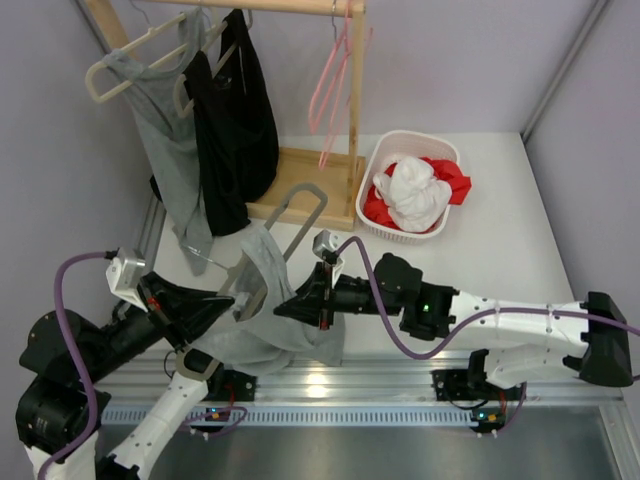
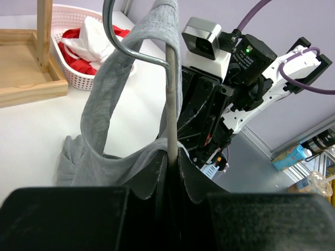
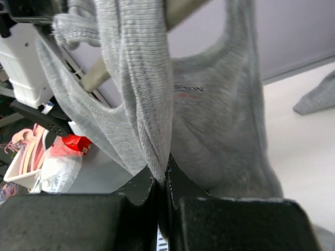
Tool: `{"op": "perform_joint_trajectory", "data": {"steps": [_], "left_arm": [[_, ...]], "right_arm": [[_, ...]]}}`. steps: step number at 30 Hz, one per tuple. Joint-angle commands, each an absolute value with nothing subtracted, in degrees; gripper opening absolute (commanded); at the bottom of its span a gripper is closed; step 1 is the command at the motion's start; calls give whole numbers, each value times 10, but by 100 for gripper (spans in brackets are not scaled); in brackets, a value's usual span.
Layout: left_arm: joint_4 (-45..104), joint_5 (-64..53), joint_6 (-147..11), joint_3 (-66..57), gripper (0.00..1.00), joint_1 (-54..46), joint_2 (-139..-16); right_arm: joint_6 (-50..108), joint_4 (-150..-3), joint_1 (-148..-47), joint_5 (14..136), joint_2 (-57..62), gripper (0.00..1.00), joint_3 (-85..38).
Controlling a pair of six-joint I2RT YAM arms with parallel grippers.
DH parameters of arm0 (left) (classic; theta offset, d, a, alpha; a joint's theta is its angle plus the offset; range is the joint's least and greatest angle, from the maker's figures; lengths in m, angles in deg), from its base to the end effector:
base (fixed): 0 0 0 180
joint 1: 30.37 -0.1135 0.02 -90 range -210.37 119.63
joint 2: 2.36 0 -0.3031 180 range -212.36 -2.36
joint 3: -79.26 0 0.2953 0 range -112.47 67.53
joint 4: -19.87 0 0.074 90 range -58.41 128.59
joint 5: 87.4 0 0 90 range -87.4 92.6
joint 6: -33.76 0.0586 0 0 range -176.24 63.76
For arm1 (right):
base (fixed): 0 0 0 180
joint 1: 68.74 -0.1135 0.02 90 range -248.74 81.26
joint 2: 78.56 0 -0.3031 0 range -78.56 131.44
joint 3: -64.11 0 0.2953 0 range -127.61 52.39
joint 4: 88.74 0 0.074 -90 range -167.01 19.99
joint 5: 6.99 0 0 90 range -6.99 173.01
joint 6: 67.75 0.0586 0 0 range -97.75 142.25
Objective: Remove the tank top from the hanger
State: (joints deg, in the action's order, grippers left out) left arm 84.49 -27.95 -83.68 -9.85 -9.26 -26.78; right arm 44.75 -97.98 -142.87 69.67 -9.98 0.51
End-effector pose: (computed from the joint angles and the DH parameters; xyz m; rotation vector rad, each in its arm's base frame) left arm -0.0156 -0.0259 0.5059 0.3521 1.6385 -1.0679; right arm 0.0784 0.3251 0.3798 -0.9275 1.4284 1.4909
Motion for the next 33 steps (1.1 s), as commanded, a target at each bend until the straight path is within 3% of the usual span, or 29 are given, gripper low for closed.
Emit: {"op": "perform_joint_trajectory", "data": {"steps": [1,8,12,17,22,29,33], "left_arm": [[789,-282,-838,-117,0,-95,-275],[792,-317,-852,-64,0,-95,-265],[809,-319,-843,-13,0,-95,-267],[827,-289,-814,18,0,-99,-264],[826,-347,-814,-1,0,-102,-260],[825,-394,-819,-6,0,-102,-240],[825,-410,-820,-12,0,-99,-236]], "right_arm": [[439,-962,-1439,726,-120,0,-10],[376,-877,-1432,900,-237,0,-6],[351,-858,-1430,917,-299,0,-41],[333,-823,-1431,872,-270,0,-136],[321,-784,-1409,950,-211,0,-196],[396,-713,-1284,965,-179,0,-229],[420,-702,-1223,978,-228,0,-189]]}}
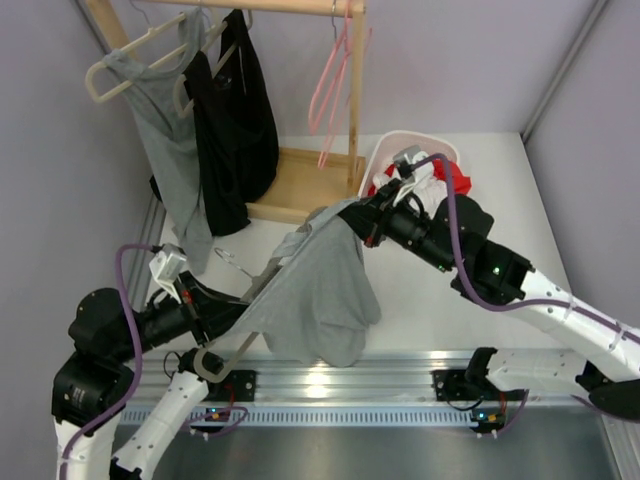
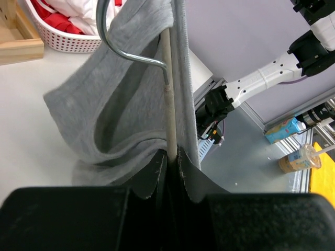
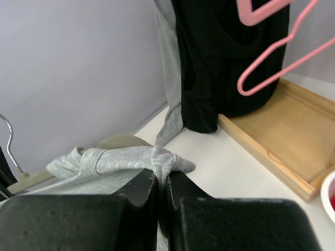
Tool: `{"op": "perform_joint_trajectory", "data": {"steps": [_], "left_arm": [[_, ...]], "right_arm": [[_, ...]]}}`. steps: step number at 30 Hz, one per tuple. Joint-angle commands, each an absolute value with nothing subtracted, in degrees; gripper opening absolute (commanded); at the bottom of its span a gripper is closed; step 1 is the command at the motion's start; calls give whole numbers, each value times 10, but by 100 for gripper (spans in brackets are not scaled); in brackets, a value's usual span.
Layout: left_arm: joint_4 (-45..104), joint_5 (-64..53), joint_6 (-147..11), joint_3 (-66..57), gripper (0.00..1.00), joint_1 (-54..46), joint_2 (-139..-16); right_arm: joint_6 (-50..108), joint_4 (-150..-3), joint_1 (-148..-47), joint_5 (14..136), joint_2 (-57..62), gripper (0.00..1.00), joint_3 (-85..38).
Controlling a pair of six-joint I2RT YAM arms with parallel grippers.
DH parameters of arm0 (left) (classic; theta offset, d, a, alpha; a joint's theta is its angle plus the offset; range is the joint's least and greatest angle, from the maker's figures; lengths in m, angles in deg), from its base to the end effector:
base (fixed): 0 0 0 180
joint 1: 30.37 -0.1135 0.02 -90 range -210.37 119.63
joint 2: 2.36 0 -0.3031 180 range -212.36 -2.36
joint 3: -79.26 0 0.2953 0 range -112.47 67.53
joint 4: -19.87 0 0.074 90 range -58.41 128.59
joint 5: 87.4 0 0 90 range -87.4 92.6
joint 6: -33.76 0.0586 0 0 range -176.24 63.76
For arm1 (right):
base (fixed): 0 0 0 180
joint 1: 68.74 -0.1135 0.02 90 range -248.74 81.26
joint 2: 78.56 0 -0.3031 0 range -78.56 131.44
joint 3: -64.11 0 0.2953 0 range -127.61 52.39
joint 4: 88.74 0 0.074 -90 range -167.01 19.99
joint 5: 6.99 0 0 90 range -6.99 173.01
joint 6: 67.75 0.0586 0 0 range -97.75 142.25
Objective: Remove the tank top from the hanger
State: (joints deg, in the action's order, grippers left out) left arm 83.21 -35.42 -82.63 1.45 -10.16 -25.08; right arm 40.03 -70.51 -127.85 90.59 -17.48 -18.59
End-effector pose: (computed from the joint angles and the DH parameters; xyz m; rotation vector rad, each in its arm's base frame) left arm 0.0141 -0.0437 0.4555 0.4270 1.7768 -1.1536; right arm 0.1503 0.2361 0.4954 -0.4561 1.5258 0.9655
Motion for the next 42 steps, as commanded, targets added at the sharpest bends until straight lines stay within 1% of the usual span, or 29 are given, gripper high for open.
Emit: {"op": "perform_joint_trajectory", "data": {"steps": [1,5,12,15,16,17,20,21,23,24,27,29,31,36,39,41,42], "left_arm": [[824,-412,-818,-12,0,-98,-236],[825,-407,-816,-21,0,-96,-236],[825,-401,-812,-51,0,-95,-246],[825,-387,-810,-62,0,-95,-248],[825,-383,-811,-63,0,-95,-249],[825,-379,-811,-63,0,-94,-252],[825,-374,-808,-59,0,-96,-259],[825,-373,-808,-56,0,-96,-261],[825,-370,-806,-50,0,-96,-262],[824,-368,-807,-50,0,-97,-262],[825,-362,-808,-52,0,-97,-263],[824,-360,-807,-51,0,-98,-264],[825,-362,-807,-48,0,-98,-265],[825,-365,-805,-45,0,-99,-268],[825,-358,-802,-40,0,-98,-267],[825,-350,-803,-39,0,-99,-267],[825,-338,-803,-39,0,-99,-267]], "right_arm": [[421,-698,-1214,980,-238,0,-181],[423,-669,-1177,976,-281,0,-151],[431,-651,-1173,948,-310,0,-86],[400,-686,-1173,835,-329,0,-53],[394,-696,-1174,756,-330,3,-38],[390,-702,-1173,726,-328,6,-34],[389,-731,-1179,614,-314,35,-25],[396,-757,-1181,596,-312,55,-23],[404,-785,-1193,574,-313,75,-18],[404,-791,-1198,576,-312,78,-20],[388,-787,-1218,591,-303,80,-42],[379,-787,-1234,608,-293,85,-55],[374,-787,-1243,610,-279,85,-73],[377,-796,-1255,607,-214,85,-108],[362,-799,-1279,611,-196,81,-140],[331,-779,-1311,659,-191,81,-161],[318,-728,-1324,689,-185,81,-176]]}}
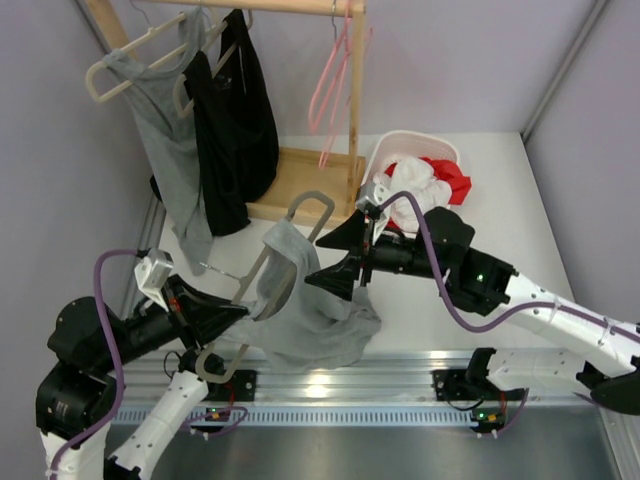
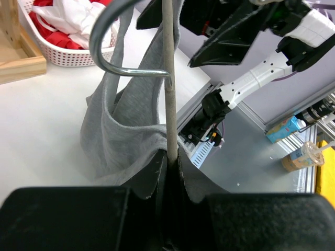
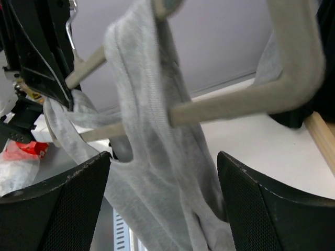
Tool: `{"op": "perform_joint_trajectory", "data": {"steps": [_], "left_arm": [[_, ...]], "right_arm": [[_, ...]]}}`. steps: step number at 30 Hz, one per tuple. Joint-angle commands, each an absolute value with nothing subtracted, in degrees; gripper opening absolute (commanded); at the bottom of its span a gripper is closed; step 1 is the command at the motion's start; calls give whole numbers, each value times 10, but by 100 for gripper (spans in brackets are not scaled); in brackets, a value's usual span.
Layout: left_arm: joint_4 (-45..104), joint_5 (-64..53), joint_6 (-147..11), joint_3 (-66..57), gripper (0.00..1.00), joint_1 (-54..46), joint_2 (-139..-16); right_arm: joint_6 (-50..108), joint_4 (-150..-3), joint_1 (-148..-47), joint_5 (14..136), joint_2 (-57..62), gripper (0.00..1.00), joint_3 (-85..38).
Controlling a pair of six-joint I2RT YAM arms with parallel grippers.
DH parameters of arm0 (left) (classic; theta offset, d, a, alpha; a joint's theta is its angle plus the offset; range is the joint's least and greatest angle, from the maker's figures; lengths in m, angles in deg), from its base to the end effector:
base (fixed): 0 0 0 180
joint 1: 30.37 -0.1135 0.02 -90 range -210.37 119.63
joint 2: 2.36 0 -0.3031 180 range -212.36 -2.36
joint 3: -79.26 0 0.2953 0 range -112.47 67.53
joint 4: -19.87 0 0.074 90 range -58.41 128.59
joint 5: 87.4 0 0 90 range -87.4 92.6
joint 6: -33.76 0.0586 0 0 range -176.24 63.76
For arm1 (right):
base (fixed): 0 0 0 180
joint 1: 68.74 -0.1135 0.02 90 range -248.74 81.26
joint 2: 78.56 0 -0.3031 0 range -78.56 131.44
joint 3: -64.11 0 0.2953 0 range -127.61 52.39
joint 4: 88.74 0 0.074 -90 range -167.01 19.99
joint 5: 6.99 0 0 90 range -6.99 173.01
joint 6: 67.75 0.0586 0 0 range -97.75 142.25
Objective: Remove the tank top from the hanger
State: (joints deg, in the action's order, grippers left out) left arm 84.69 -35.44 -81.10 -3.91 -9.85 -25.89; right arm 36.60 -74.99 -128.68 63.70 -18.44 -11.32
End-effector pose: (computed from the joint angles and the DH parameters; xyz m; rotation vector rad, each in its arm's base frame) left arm -0.0023 -0.0377 0.4785 0.4682 1.7104 -1.1340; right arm 0.1250 0.2547 0.4578 -0.9152 1.4249 1.2613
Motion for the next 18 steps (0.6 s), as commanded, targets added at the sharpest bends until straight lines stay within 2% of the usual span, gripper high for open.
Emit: {"op": "perform_joint_trajectory", "data": {"steps": [1,3,10,18], "left_arm": [[825,-328,-803,-39,0,-100,-268],[825,-307,-801,-40,0,-102,-269],[825,-265,-808,-33,0,-113,-281],[825,-289,-810,-22,0,-121,-281]], "right_arm": [[305,-699,-1352,743,-168,81,-214],[279,-641,-1373,785,-151,80,-250],[259,-621,-1424,891,-147,81,-250],[228,-615,-1442,904,-114,81,-295]]}}
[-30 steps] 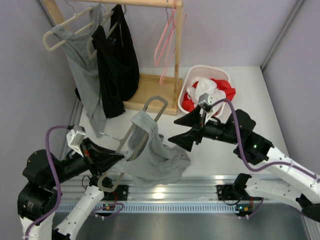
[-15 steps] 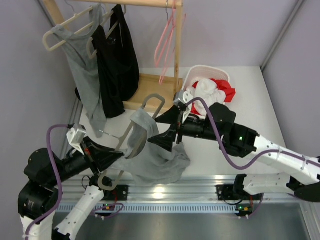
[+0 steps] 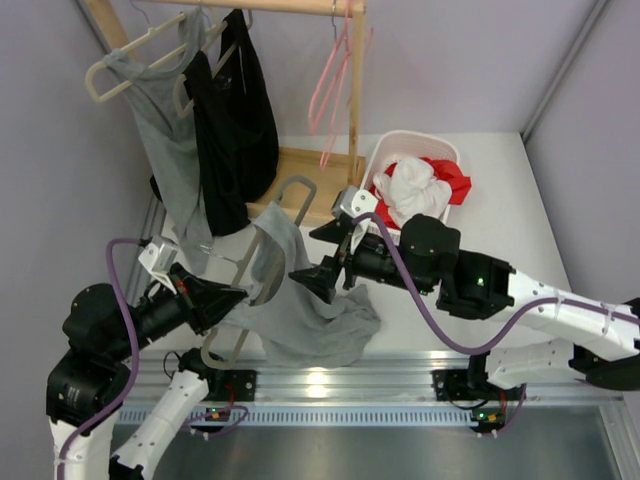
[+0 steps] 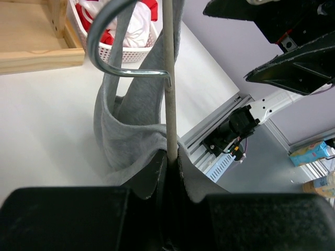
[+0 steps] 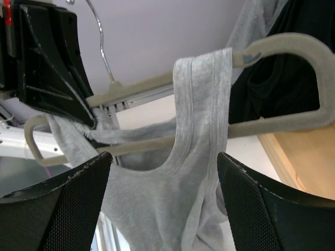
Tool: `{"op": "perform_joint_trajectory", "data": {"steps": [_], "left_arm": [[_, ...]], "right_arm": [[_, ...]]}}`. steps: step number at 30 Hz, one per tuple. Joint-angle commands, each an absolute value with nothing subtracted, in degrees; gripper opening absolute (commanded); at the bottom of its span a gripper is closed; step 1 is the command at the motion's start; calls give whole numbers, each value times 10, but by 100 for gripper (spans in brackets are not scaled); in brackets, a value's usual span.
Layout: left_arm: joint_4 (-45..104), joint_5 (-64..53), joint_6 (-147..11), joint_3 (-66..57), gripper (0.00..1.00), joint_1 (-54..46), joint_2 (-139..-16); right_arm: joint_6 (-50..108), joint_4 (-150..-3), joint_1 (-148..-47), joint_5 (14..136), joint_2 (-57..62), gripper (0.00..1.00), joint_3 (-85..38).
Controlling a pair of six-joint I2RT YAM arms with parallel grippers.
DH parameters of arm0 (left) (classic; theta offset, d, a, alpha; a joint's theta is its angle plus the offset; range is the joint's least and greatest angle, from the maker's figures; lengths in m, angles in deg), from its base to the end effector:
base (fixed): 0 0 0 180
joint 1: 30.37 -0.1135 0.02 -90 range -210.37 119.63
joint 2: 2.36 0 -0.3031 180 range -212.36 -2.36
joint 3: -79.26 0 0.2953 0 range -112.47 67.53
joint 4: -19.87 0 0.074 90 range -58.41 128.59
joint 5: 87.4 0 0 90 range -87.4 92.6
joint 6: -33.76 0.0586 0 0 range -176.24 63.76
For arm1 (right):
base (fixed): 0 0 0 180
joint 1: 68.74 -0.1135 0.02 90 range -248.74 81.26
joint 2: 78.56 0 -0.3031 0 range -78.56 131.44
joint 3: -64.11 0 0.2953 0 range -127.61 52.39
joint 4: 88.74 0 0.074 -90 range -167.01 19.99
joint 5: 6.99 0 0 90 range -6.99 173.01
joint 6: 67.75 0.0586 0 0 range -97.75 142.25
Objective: Remove the tank top from the hanger
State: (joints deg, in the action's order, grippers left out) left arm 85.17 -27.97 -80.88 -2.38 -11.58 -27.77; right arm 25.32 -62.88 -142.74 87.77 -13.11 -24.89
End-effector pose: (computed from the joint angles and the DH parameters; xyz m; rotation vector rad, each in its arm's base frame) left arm 0.0219 -0.0389 0.4694 0.3216 1.7879 -1.0075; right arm 0.0866 0.2842 0.5018 -0.9302 1.4227 0.9611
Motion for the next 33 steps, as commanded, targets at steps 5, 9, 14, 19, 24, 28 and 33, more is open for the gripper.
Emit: {"op": "perform_joint_trajectory", "data": {"steps": [5,9,14,19,24,28,33], "left_arm": [[824,-297,-813,-21,0,-123,-278],[825,-307,-815,-19,0,-123,-276],[825,-317,-817,-19,0,-123,-275],[825,-326,-816,-19,0,-124,-274],[825,-330,-816,-18,0,-123,-271],[824,-333,-816,-13,0,-123,-269],[826,-345,-809,15,0,-123,-271]], "right_arm": [[187,-610,-1445,931,-74,81,-325],[169,-602,-1445,960,-49,81,-348],[153,-600,-1444,979,-27,79,-366],[148,-601,-1443,1012,-15,15,-379],[150,-600,-1443,1027,-17,4,-383],[156,-602,-1443,1045,-24,0,-393],[153,-601,-1443,1032,-20,0,-434]]}}
